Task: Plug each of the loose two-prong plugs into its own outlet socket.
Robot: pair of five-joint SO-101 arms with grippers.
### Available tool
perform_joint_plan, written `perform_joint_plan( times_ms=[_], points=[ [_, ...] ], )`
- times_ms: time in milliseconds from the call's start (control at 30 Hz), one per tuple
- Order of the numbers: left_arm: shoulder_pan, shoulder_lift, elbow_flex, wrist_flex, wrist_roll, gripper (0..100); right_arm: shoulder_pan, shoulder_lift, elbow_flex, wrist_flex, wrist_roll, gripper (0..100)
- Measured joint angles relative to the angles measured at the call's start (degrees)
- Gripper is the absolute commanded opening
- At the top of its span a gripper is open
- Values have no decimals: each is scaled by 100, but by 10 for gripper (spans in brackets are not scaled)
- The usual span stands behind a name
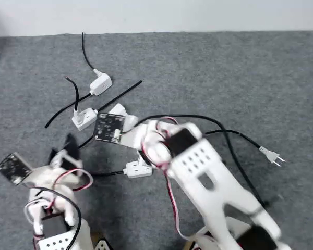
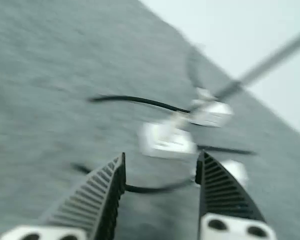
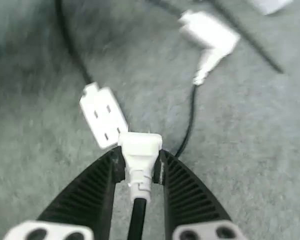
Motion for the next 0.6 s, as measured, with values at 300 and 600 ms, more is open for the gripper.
perform_joint_plan(
  times_ms=[300,600],
  points=[
    [-1495,0,0,114,-721,218,26,1723,-791,536,1521,8],
    [-1538,0,0,114,-756,218,53,1890,-844,536,1908,8]
  ],
)
